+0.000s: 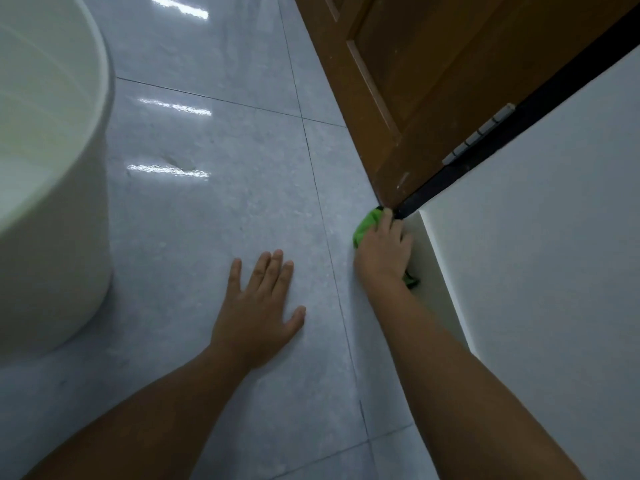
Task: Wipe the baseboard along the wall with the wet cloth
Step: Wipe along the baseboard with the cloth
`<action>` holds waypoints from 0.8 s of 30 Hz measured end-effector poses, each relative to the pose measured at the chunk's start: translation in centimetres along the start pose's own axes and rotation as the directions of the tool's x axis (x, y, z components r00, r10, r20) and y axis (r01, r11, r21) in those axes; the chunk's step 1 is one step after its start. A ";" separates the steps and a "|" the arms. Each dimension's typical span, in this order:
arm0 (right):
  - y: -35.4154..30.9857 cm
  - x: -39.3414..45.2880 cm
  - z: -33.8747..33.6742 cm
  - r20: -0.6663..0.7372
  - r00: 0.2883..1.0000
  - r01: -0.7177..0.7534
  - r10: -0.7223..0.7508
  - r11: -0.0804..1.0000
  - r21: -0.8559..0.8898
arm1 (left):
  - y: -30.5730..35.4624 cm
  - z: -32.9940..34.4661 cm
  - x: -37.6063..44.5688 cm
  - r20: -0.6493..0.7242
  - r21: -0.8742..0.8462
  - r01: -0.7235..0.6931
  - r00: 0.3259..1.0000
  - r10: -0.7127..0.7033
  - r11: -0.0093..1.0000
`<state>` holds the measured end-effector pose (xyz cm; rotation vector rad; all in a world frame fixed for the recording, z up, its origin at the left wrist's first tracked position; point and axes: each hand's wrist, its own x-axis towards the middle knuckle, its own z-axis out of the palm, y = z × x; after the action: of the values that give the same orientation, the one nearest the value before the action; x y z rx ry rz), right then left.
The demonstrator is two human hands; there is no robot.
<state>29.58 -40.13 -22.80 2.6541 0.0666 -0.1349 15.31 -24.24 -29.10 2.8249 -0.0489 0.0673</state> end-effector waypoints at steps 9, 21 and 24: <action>1.1 -3.7 2.2 0.038 0.998 0.054 -0.055 0.998 0.028 | -0.2 -0.2 -0.1 0.011 0.010 -0.014 1.000 0.014 1.000; 4.8 -12.2 3.4 0.152 0.982 0.128 -0.113 0.987 -0.093 | 2.4 0.4 0.7 0.051 -0.005 -0.060 0.997 0.060 0.998; 3.4 -6.8 2.2 0.141 0.985 0.110 -0.096 0.990 -0.093 | 1.7 0.8 0.5 0.005 -0.015 -0.111 0.994 0.111 0.994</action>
<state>22.84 -44.28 -22.42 2.5342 0.1613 -0.3378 15.81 -26.11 -29.33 2.8059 -0.2069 0.0831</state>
